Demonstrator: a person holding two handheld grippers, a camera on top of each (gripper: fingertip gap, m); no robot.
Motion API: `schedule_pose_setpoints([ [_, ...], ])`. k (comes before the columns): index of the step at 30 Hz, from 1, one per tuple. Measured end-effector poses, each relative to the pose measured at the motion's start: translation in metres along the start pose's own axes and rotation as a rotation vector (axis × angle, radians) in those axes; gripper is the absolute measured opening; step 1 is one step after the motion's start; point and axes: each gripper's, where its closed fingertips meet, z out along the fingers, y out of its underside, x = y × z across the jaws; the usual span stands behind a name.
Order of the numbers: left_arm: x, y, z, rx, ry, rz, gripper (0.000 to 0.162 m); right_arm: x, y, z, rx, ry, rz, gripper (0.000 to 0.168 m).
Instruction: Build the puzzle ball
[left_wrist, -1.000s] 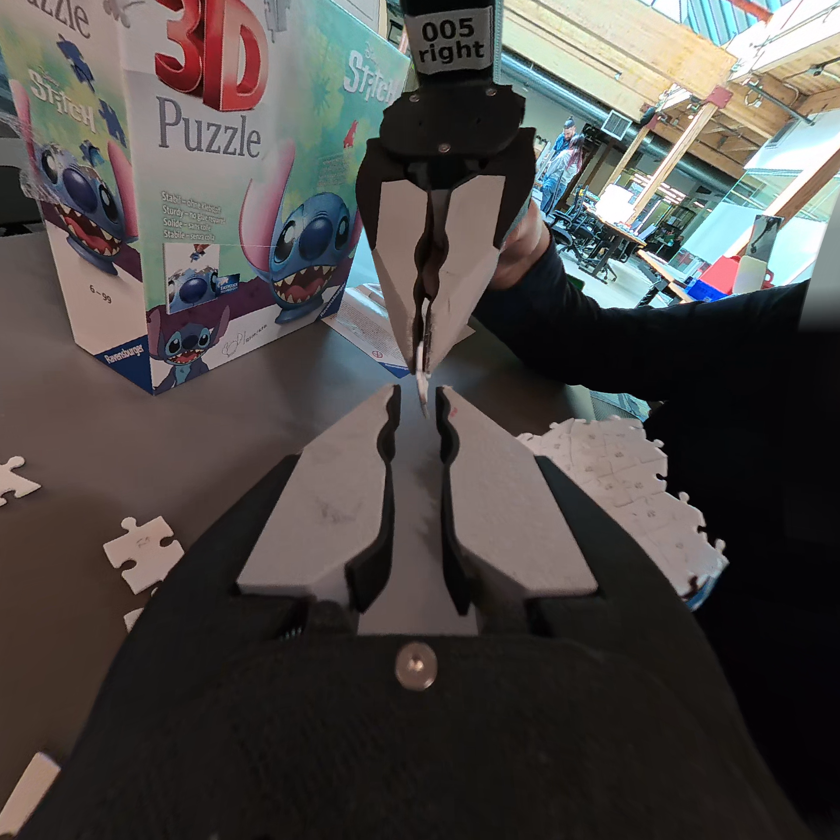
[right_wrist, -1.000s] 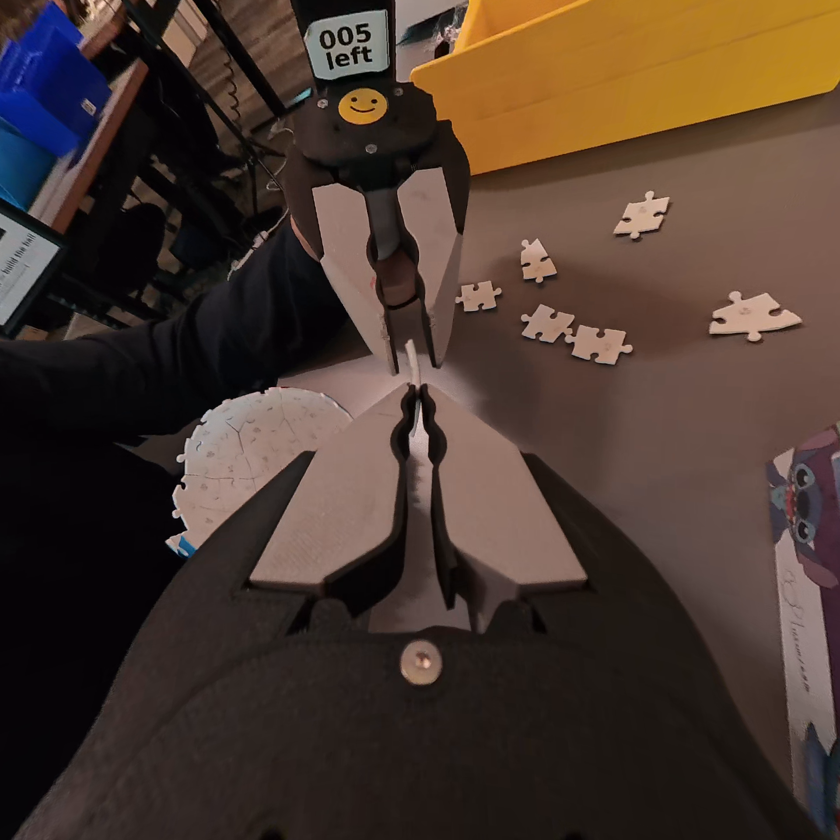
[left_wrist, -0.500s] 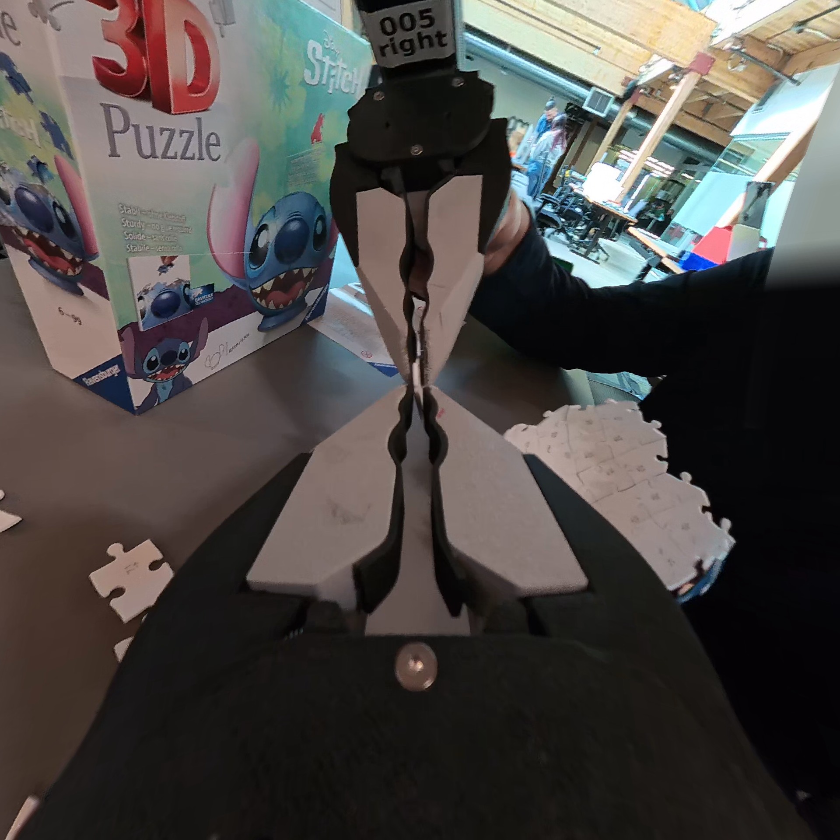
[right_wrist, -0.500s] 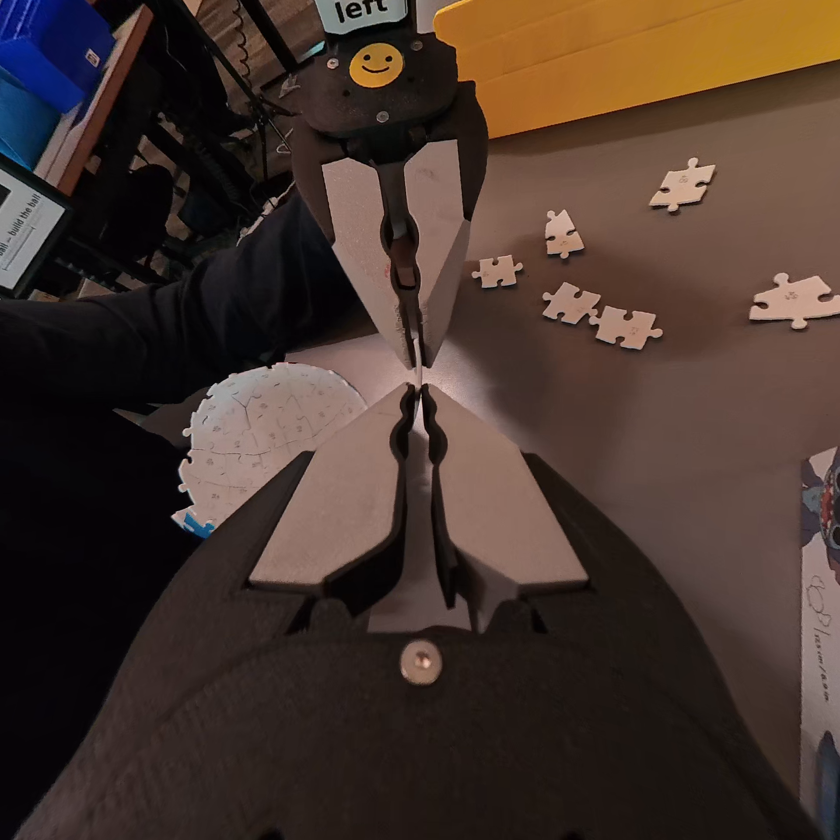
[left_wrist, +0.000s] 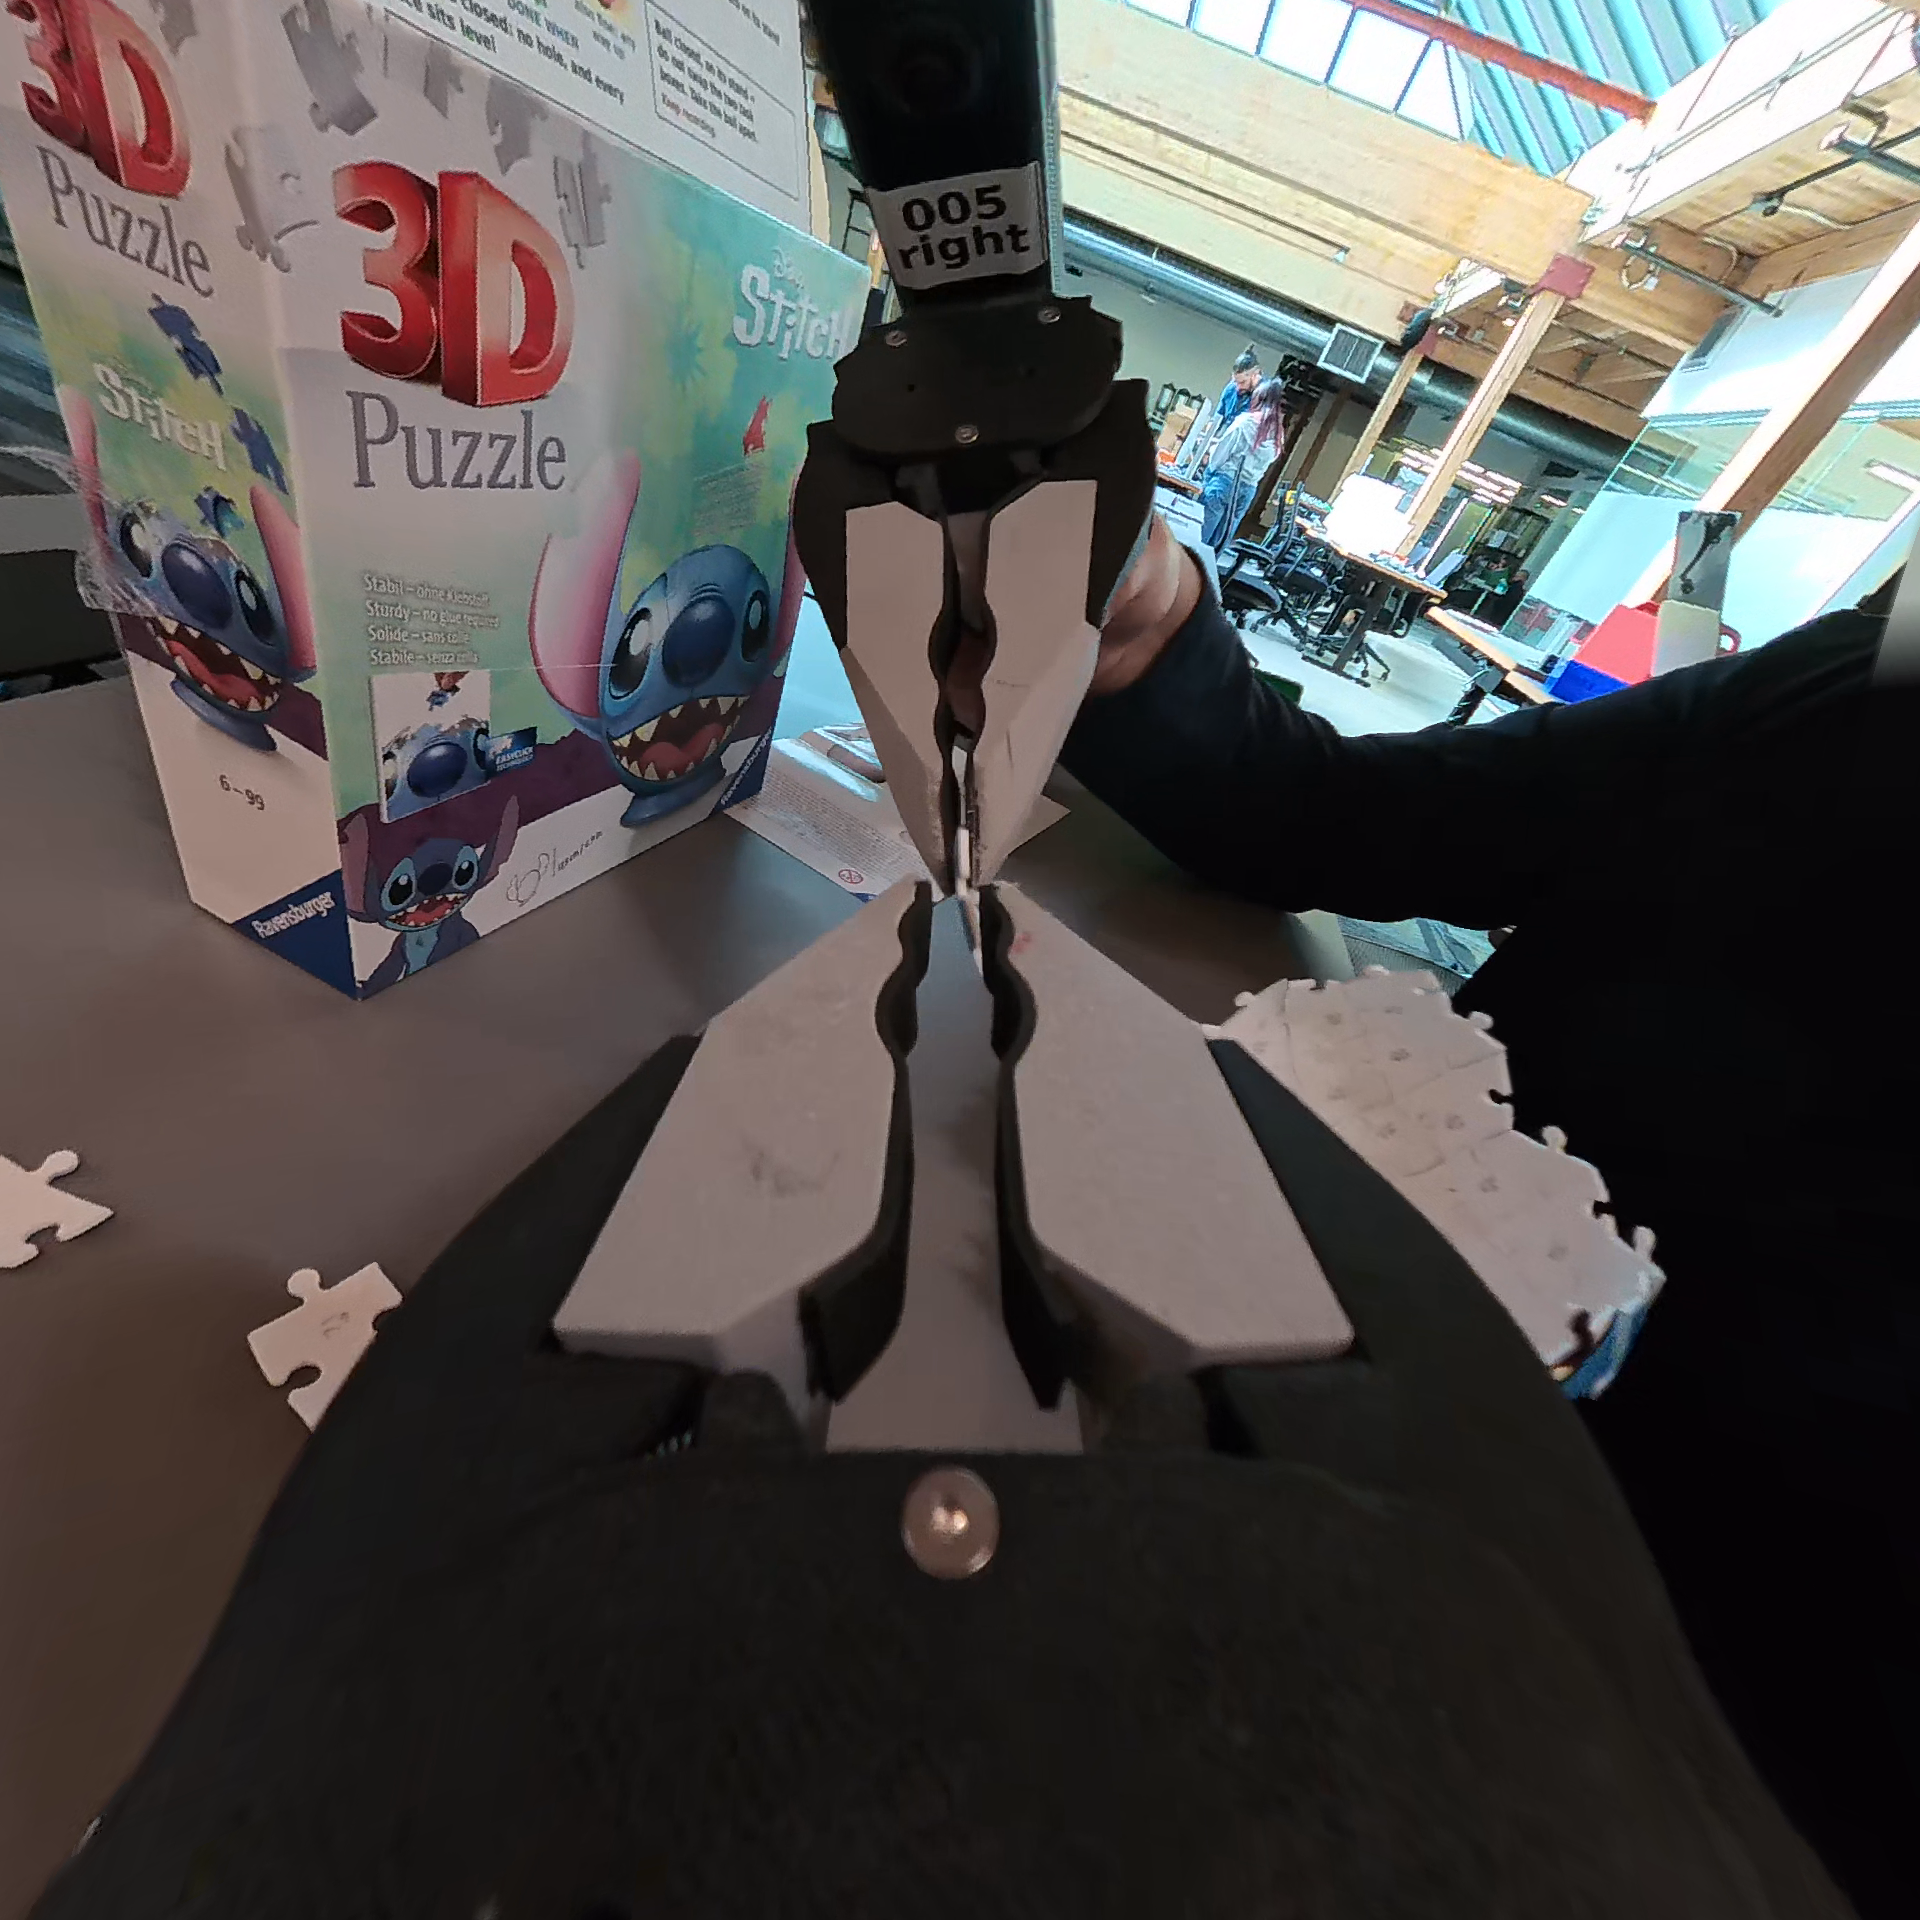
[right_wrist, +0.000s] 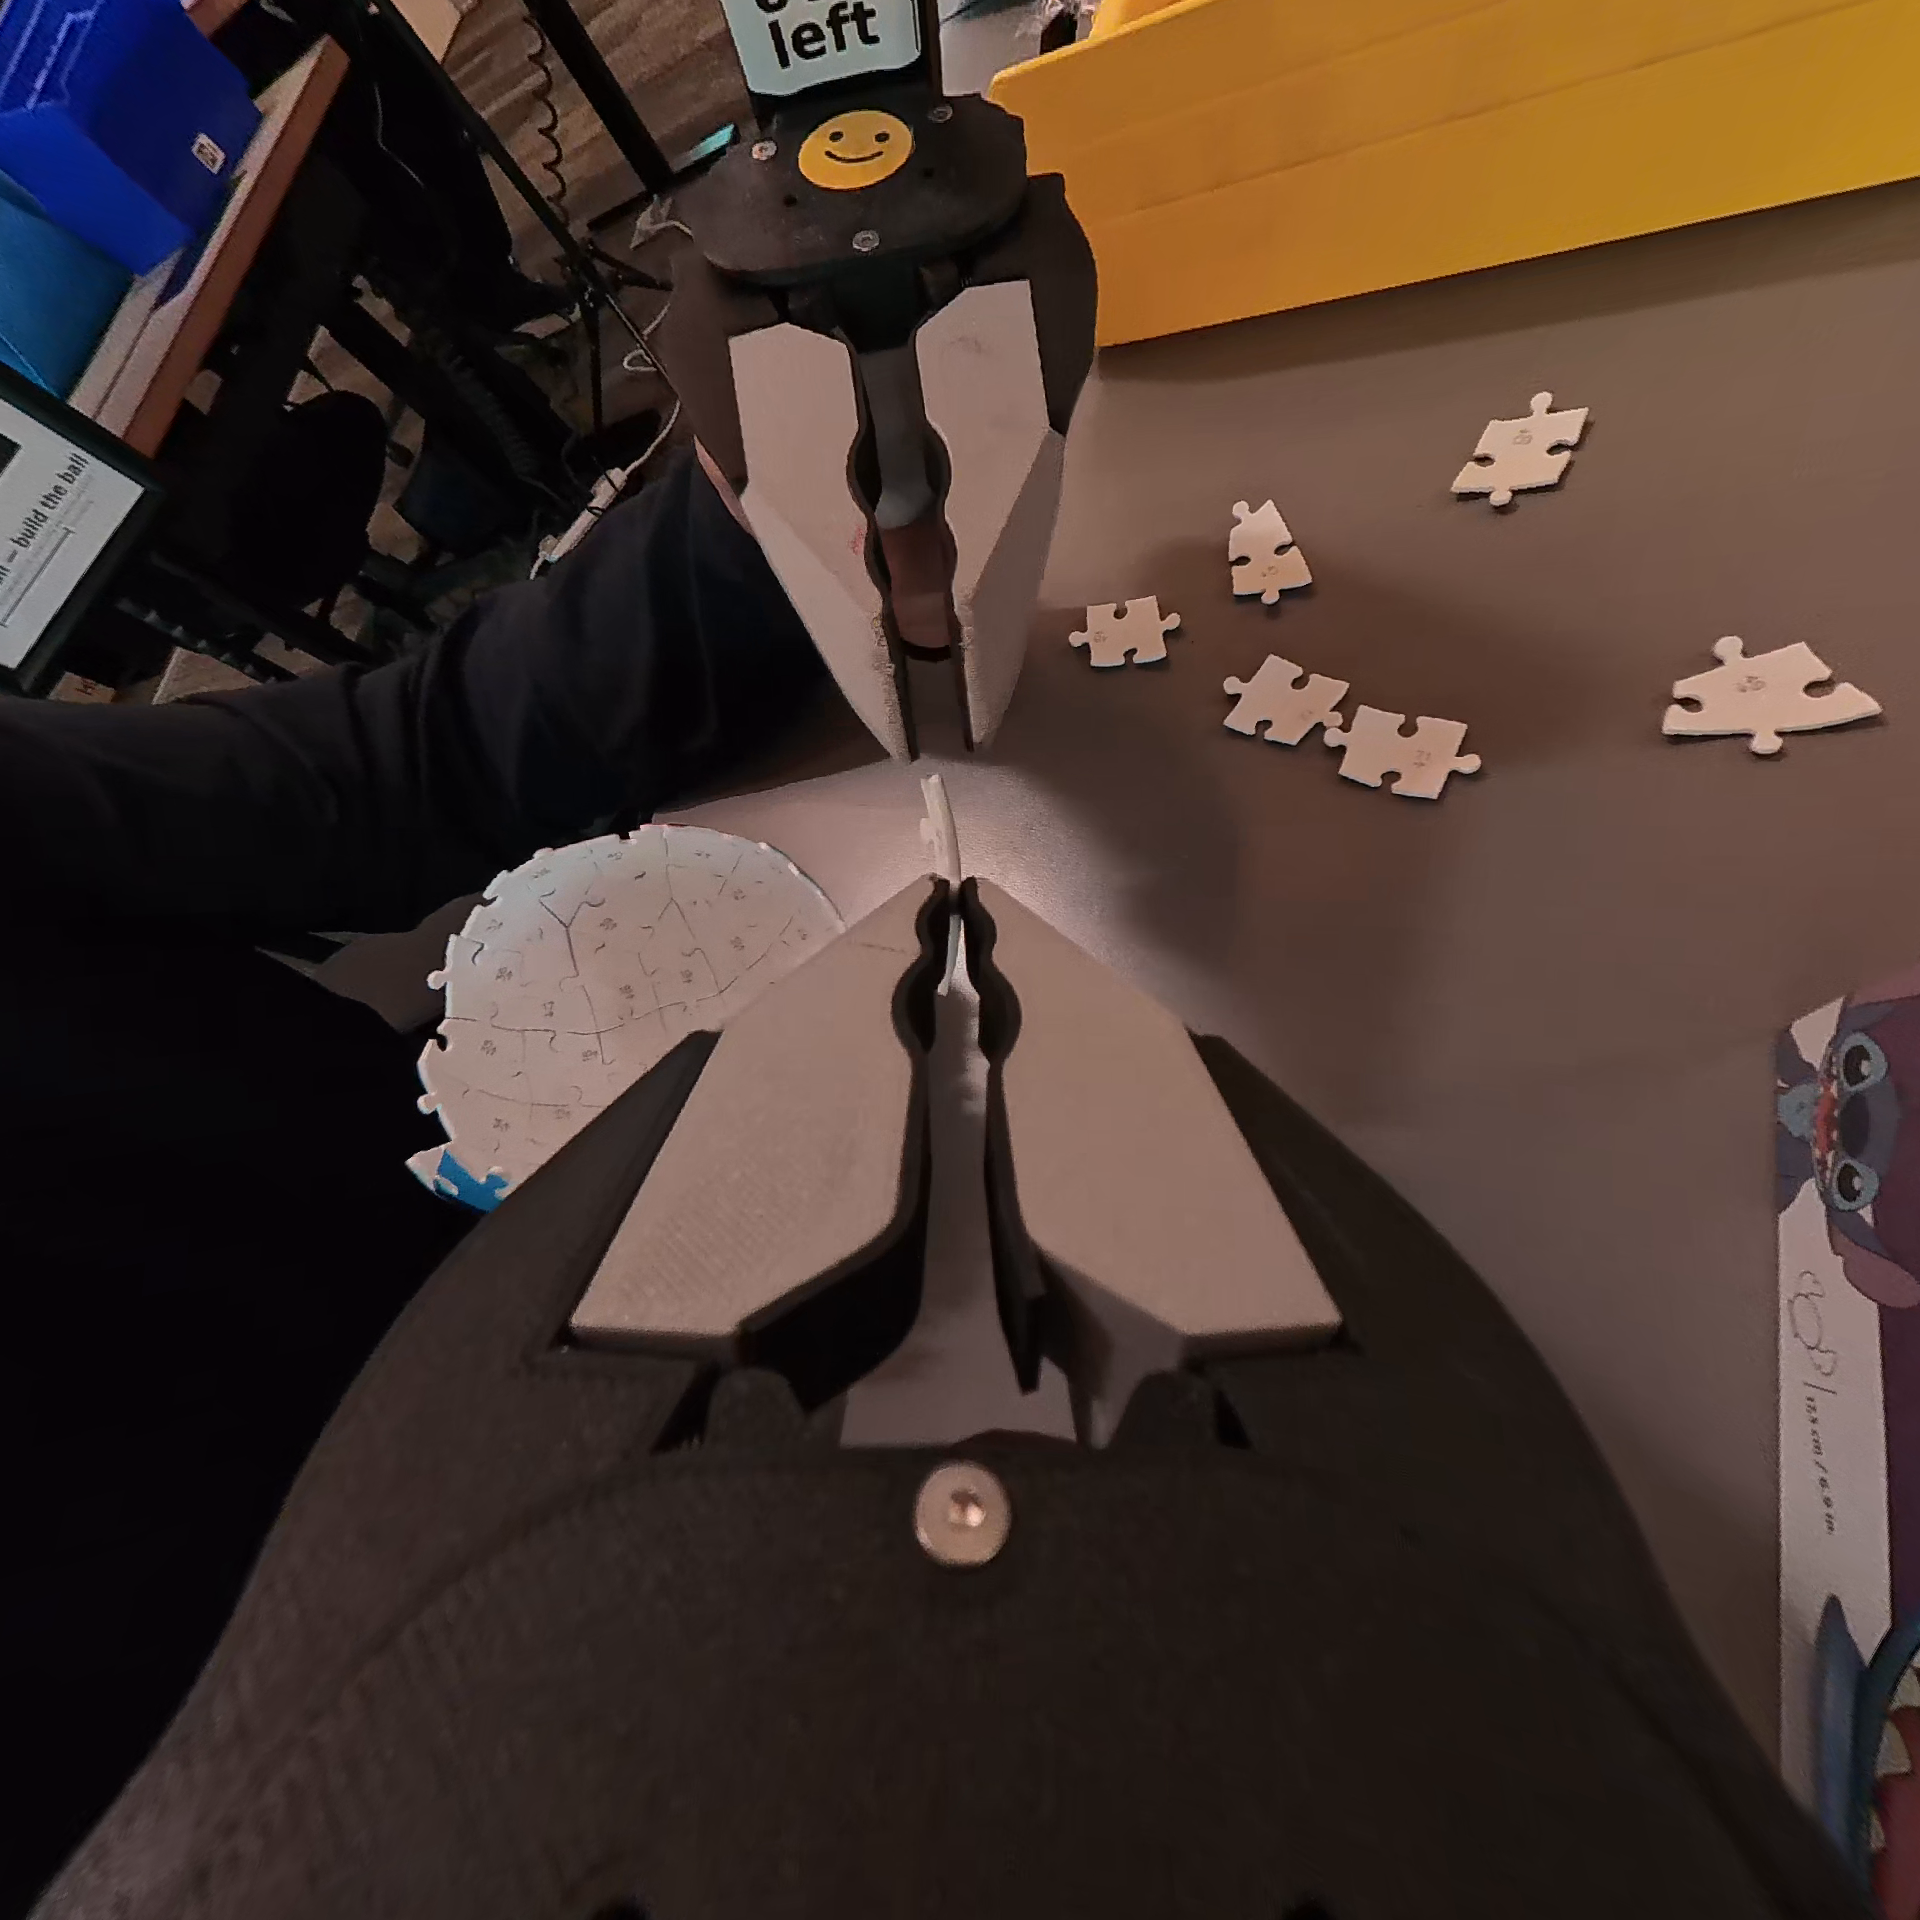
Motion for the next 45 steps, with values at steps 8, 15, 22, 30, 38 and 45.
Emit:
schedule_pose_setpoints([
  [8,-0.006,0.014,0.007,-0.067,-0.018,-0.028,0.005,0.008,-0.008,-0.003,0.058,0.031,0.014,0.0],
  [15,-0.01,0.013,0.008,-0.068,-0.069,0.032,0.0,0.006,-0.007,-0.002,0.051,-0.01,0.034,0.004],
  [22,-0.012,0.013,0.006,-0.069,-0.073,0.007,0.0,0.013,-0.008,-0.006,0.048,0.046,-0.001,0.01],
  [30,-0.018,0.018,0.006,-0.09,-0.091,-0.021,0.0,0.017,-0.029,-0.027,0.163,0.135,-0.063,0.015],
  [38,-0.024,0.021,0.005,-0.098,-0.106,-0.04,0.0,0.022,-0.014,-0.005,0.086,0.135,-0.072,0.018],
  [45,-0.013,0.042,0.01,-0.224,-0.041,-0.068,0.0,0.01,-0.003,0.016,0.026,0.059,-0.107,0.021],
])
